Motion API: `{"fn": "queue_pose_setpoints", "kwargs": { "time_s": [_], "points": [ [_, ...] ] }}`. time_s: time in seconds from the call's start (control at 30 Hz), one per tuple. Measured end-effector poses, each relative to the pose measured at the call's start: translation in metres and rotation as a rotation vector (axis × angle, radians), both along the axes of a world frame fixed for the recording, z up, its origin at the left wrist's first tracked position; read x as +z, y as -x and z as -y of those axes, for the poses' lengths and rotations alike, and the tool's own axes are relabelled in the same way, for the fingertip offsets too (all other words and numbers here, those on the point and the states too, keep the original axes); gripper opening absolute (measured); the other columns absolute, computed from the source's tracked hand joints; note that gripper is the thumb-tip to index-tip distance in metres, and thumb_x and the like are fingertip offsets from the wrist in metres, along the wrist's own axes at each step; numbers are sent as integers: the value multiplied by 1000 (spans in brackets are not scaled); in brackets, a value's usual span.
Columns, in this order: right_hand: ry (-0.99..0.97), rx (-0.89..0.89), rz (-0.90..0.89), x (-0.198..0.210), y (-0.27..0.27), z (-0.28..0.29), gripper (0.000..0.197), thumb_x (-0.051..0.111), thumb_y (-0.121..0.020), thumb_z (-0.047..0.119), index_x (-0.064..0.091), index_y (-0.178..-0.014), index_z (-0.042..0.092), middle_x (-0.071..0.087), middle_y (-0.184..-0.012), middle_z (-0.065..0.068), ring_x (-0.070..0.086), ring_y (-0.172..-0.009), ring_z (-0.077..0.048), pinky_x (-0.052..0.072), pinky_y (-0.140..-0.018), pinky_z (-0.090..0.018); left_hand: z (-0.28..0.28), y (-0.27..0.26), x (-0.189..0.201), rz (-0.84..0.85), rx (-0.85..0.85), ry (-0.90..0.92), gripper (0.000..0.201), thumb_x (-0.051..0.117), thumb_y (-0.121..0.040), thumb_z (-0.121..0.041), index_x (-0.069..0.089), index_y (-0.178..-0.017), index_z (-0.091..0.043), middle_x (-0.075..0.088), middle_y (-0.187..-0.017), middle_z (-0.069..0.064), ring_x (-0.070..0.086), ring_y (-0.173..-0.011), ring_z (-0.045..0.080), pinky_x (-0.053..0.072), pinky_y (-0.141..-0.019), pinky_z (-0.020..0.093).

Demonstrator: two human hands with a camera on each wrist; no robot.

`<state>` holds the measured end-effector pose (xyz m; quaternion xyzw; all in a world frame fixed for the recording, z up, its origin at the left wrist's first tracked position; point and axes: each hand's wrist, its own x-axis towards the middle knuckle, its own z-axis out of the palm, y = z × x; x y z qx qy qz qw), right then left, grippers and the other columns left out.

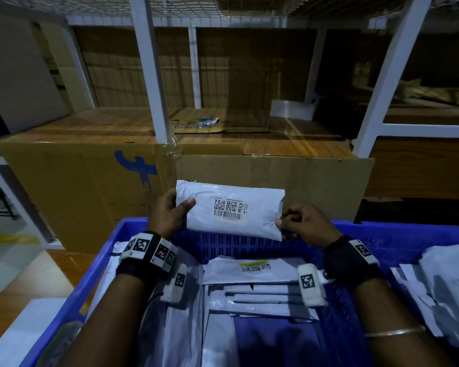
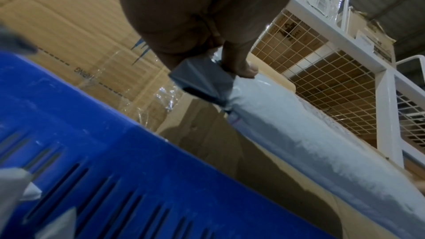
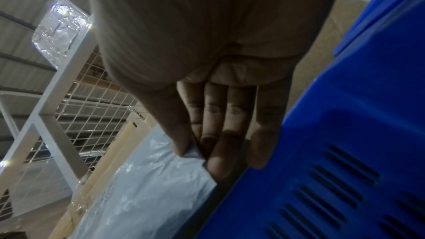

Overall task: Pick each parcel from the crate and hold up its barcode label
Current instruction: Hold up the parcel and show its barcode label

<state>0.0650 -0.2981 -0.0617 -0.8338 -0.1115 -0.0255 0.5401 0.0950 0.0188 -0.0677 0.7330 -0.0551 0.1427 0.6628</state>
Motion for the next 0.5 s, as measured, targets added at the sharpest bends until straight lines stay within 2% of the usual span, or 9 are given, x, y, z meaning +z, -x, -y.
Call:
{"fn": "queue_pose_setpoints", "kwargs": {
  "time_s": [0.07, 0.13, 0.2, 0.27, 0.3, 0.37, 0.43, 0.5],
  "points": [
    [21, 5, 0, -3, -1, 2, 13, 69, -87, 4, 62, -77, 6, 68, -66, -24, 65, -63, -29, 53, -63, -42, 0, 1, 0, 6, 3, -2, 21, 62, -92, -7, 62, -112, -8, 70, -95, 3, 68, -84, 20, 56, -62, 32],
    [62, -17, 29, -5, -3, 4, 13, 71, -86, 5, 62, -78, 11, 69, -63, -15, 65, -58, -24, 51, -61, -36, 0, 1, 0, 27, 5, -14, 20, 64, -91, -10, 63, -110, -9, 71, -94, 3, 69, -83, 19, 56, -65, 35],
    [64, -85, 98, -3, -6, 7, 14, 73, -82, 9, 63, -89, 16, 67, -69, -6, 65, -65, -23, 51, -63, -36, 3, 3, 2, 67, -1, -35, 18, 66, -89, -9, 65, -108, -9, 71, -89, -2, 68, -77, 7, 54, -63, 27],
    [-2, -140, 174, 5, -6, 9, 29, 76, -80, 10, 60, -103, 18, 64, -82, -4, 64, -76, -23, 53, -70, -36, 6, 7, 6, 96, -37, -46, 20, 68, -88, -10, 65, -108, -8, 71, -90, -4, 67, -75, 1, 52, -63, 21],
    [-4, -157, 220, 11, -4, 8, 36, 78, -79, 11, 59, -107, 20, 64, -91, -3, 63, -82, -20, 54, -74, -33, 8, 8, 8, 103, -67, -45, 23, 71, -86, -14, 66, -107, -9, 71, -92, -2, 68, -78, 3, 53, -66, 22],
    [86, -173, 291, 20, 2, 3, 44, 82, -76, 16, 61, -112, 26, 63, -105, -1, 61, -94, -13, 52, -76, -18, 10, 12, 11, 92, -112, -53, 28, 70, -79, -24, 68, -104, -12, 73, -95, 0, 69, -84, 10, 56, -70, 28],
    [153, -129, 312, 25, 9, -6, 46, 85, -74, 22, 65, -115, 24, 64, -109, 4, 60, -100, -6, 45, -73, -5, 14, 15, 14, 90, -146, -77, 26, 69, -77, -27, 71, -100, -16, 75, -92, -2, 70, -85, 14, 56, -72, 32],
    [159, -66, 308, 26, 13, -16, 50, 86, -72, 27, 67, -117, 21, 69, -107, 5, 62, -100, -2, 40, -73, -1, 19, 18, 17, 105, -182, -109, 21, 70, -78, -27, 72, -97, -19, 76, -90, -2, 70, -84, 15, 56, -70, 31]
  ]
}}
